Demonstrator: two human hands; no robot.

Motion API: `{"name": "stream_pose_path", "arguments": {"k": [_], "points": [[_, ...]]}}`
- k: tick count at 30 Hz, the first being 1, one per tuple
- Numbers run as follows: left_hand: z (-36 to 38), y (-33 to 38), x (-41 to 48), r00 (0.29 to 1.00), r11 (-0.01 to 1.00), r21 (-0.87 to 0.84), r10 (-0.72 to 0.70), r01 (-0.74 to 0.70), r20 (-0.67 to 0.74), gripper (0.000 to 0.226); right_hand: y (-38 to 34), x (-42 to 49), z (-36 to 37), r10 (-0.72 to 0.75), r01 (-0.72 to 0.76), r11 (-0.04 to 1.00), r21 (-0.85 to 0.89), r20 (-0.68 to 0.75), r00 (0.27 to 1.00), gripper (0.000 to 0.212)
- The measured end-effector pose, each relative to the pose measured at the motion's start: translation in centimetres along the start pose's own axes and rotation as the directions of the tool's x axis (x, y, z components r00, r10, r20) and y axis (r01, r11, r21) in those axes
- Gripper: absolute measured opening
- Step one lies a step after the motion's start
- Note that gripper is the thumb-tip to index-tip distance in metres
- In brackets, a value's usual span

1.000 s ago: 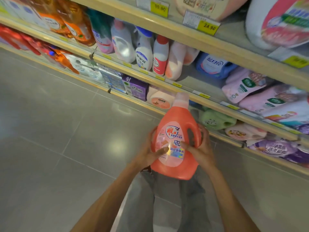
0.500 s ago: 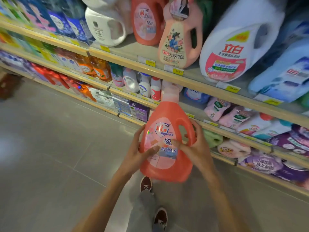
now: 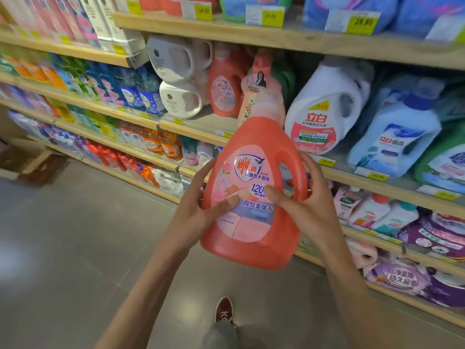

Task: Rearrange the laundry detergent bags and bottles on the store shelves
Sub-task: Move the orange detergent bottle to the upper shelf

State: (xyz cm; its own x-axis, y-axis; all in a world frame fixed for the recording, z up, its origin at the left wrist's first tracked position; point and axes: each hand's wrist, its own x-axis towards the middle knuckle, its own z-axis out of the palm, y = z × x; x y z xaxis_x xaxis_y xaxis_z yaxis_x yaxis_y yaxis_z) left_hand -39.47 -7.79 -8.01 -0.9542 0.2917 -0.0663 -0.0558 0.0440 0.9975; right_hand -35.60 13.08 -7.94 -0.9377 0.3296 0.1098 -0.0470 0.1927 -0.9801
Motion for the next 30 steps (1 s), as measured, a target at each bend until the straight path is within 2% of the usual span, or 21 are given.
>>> {"name": "stream_pose_path", "arguments": {"k": [7, 14, 19, 24, 30], "points": [[0.8, 3.4, -2.7, 0.997, 0.996, 0.023, 0.082, -0.082, 0.004, 0.07, -3.5, -2.4, -1.7, -0.034, 0.034, 0.999, 0.031, -0.007, 0.999, 0.084], [0.7, 3.9, -3.8, 0.994, 0.995, 0.004, 0.105, -0.105, -0.018, 0.071, -4.4, -3.0, -1.8, -0.05, 0.05, 0.998, 0.027, 0.011, 0.999, 0.087], [-0.7, 3.0, -3.8, 0.996, 0.997, 0.006, 0.078, -0.078, -0.043, 0.074, -4.2, -2.5, -0.6, -0.056, 0.056, 0.998, 0.012, 0.052, 0.997, 0.081], [-3.3, 1.8, -2.2, 0.999, 0.999, -0.002, 0.034, -0.034, -0.026, 0.079, -4.0, -0.9, 1.4, -0.044, 0.048, 0.997, -0.061, 0.066, 0.997, 0.091], [-7.7, 0.6, 2.5, 0.998, 1.0, 0.003, 0.02, -0.02, 0.062, 0.084, -3.9, 2.0, 5.5, -0.032, 0.036, 0.995, -0.095, 0.035, 0.999, 0.082]]}}
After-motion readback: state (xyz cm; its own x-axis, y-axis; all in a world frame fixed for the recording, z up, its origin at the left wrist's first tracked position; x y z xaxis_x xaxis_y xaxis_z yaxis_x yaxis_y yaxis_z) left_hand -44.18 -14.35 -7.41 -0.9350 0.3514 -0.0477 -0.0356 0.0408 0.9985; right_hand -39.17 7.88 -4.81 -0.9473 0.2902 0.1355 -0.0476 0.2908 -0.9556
